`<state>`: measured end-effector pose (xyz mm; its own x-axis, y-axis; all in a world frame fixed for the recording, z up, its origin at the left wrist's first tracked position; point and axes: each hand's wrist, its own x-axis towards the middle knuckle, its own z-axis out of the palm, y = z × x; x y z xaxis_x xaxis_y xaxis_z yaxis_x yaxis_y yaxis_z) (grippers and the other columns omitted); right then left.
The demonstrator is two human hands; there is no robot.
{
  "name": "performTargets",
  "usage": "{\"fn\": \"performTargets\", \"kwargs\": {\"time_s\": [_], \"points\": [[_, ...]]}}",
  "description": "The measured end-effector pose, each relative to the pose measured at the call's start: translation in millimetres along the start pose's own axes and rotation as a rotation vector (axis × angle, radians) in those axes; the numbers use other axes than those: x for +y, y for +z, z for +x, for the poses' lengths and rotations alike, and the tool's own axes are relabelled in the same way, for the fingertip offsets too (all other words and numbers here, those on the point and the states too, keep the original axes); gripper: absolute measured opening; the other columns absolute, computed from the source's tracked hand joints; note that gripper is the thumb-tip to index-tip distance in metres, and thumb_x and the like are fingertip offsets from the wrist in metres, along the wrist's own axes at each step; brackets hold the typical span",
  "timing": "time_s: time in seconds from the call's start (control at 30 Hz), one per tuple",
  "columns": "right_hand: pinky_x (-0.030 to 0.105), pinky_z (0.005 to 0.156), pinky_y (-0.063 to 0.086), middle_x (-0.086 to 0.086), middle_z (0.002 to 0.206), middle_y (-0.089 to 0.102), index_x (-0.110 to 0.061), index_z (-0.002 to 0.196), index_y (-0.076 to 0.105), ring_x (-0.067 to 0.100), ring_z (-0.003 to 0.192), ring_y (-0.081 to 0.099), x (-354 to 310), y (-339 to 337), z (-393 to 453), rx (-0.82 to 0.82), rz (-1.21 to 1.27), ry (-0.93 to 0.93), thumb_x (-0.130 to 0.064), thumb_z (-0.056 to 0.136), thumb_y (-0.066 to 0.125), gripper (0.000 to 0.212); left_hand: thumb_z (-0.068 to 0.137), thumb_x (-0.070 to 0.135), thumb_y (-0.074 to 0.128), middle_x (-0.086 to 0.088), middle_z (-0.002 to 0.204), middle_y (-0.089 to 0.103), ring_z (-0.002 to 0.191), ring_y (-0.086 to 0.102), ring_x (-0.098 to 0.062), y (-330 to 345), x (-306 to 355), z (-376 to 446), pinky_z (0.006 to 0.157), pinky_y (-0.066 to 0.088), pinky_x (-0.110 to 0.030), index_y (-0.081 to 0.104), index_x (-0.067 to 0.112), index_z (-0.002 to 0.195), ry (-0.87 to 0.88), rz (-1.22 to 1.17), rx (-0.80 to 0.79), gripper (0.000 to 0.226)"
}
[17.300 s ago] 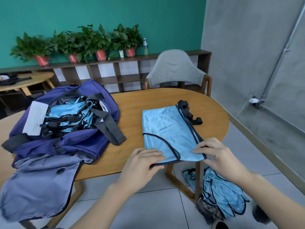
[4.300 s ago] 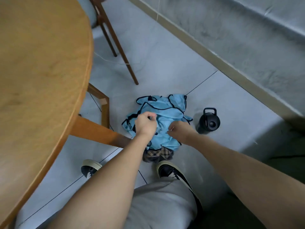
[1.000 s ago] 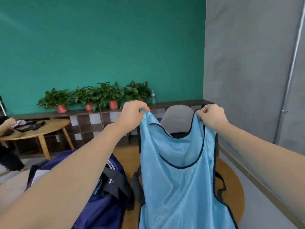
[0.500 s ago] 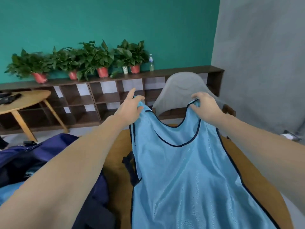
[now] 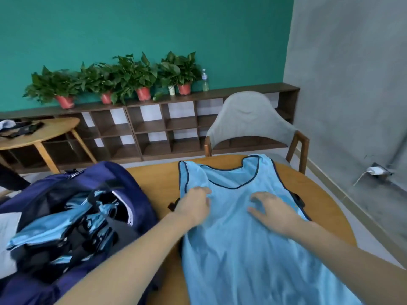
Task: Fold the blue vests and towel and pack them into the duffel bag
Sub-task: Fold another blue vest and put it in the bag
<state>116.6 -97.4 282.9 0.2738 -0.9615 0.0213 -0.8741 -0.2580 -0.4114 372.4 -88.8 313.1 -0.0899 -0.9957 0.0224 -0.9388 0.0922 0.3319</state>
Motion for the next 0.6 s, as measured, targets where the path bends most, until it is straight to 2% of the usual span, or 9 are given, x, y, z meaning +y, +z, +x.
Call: {"fn": "performTargets", "kwargs": {"time_s": [0.07, 0.13, 0.2, 0.23, 0.3, 0.37, 0.43, 0.5, 0.6], "points": [[0.031, 0.108, 0.039, -0.011, 0.141, 0.052, -0.026, 0.134, 0.054, 0.013, 0.131, 0.047, -4.5, 13.6, -34.4, 0.069, -0.082, -0.023, -0.053, 0.099, 0.049, 0.045, 0.102, 0.020, 0.045, -0.003, 0.146, 0.047, 0.141, 0.039, -0.022, 23.3, 15.3, -41.5, 0.109, 0.041, -0.037, 0.052, 0.019, 0.141, 0.085, -0.040, 0.064, 0.040], [0.031, 0.108, 0.036, -0.012, 0.138, 0.051, -0.025, 0.131, 0.056, 0.013, 0.131, 0.046, -8.2, 24.2, -64.6, 0.138, -0.132, -0.043, -0.053, 0.099, 0.048, 0.042, 0.103, 0.020, 0.044, -0.003, 0.151, 0.039, 0.145, 0.027, -0.018, 42.3, 24.9, -78.5, 0.115, 0.032, -0.029, 0.049, 0.019, 0.144, 0.176, -0.095, 0.155, 0.041], [0.032, 0.104, 0.038, -0.011, 0.132, 0.056, -0.023, 0.124, 0.061, 0.016, 0.125, 0.050, -7.8, 32.6, -88.8, 0.205, -0.159, -0.042, -0.049, 0.099, 0.050, 0.037, 0.102, 0.019, 0.049, -0.004, 0.147, 0.044, 0.142, 0.033, -0.017, 57.6, 27.0, -106.9, 0.114, 0.024, -0.017, 0.056, 0.018, 0.139, 0.251, -0.195, 0.231, 0.037], [0.033, 0.101, 0.040, -0.010, 0.127, 0.059, -0.021, 0.120, 0.063, 0.018, 0.121, 0.053, -6.5, 37.5, -99.0, 0.237, -0.164, -0.048, -0.048, 0.099, 0.051, 0.037, 0.101, 0.020, 0.051, -0.003, 0.142, 0.050, 0.138, 0.039, -0.017, 65.1, 25.8, -116.9, 0.113, 0.027, -0.017, 0.061, 0.019, 0.133, 0.277, -0.238, 0.257, 0.034], [0.036, 0.099, 0.042, -0.007, 0.126, 0.062, -0.020, 0.120, 0.067, 0.020, 0.120, 0.057, -4.6, 46.1, -111.3, 0.265, -0.160, -0.071, -0.054, 0.096, 0.042, 0.048, 0.100, 0.031, 0.051, -0.001, 0.140, 0.055, 0.136, 0.044, -0.016, 76.8, 20.4, -125.0, 0.115, 0.035, -0.029, 0.065, 0.023, 0.129, 0.317, -0.193, 0.283, 0.033], [0.037, 0.110, 0.033, -0.007, 0.144, 0.052, -0.023, 0.136, 0.058, 0.019, 0.135, 0.046, -3.7, 51.2, -111.6, 0.198, -0.150, -0.064, -0.065, 0.092, 0.024, 0.070, 0.103, 0.049, 0.042, 0.000, 0.155, 0.043, 0.147, 0.029, -0.015, 82.2, 15.0, -121.5, 0.122, 0.023, -0.037, 0.053, 0.030, 0.143, 0.261, -0.042, 0.160, 0.045], [0.036, 0.120, 0.019, -0.008, 0.161, 0.031, -0.030, 0.152, 0.039, 0.015, 0.149, 0.024, -2.0, 51.5, -99.1, 0.101, -0.156, -0.020, -0.073, 0.089, 0.011, 0.082, 0.102, 0.062, 0.030, 0.003, 0.166, 0.023, 0.154, 0.010, -0.012, 78.9, 8.2, -106.5, 0.126, 0.005, -0.039, 0.033, 0.036, 0.155, 0.181, 0.078, 0.039, 0.059], [0.036, 0.123, 0.010, -0.008, 0.167, 0.016, -0.032, 0.158, 0.024, 0.014, 0.154, 0.009, -0.3, 47.9, -78.7, 0.049, -0.184, 0.003, -0.074, 0.091, 0.011, 0.080, 0.099, 0.070, 0.021, 0.007, 0.169, 0.008, 0.155, -0.001, -0.009, 72.8, 2.4, -83.9, 0.126, -0.003, -0.042, 0.020, 0.039, 0.159, 0.144, 0.122, -0.042, 0.067], [0.037, 0.125, 0.006, -0.007, 0.169, 0.008, -0.031, 0.161, 0.015, 0.015, 0.155, 0.003, 2.3, 43.2, -45.2, 0.008, -0.215, 0.011, -0.071, 0.097, 0.016, 0.075, 0.096, 0.075, 0.013, 0.009, 0.169, -0.004, 0.154, -0.010, -0.008, 68.5, -5.0, -50.6, 0.125, -0.007, -0.044, 0.007, 0.041, 0.160, 0.119, 0.183, -0.126, 0.073]]}}
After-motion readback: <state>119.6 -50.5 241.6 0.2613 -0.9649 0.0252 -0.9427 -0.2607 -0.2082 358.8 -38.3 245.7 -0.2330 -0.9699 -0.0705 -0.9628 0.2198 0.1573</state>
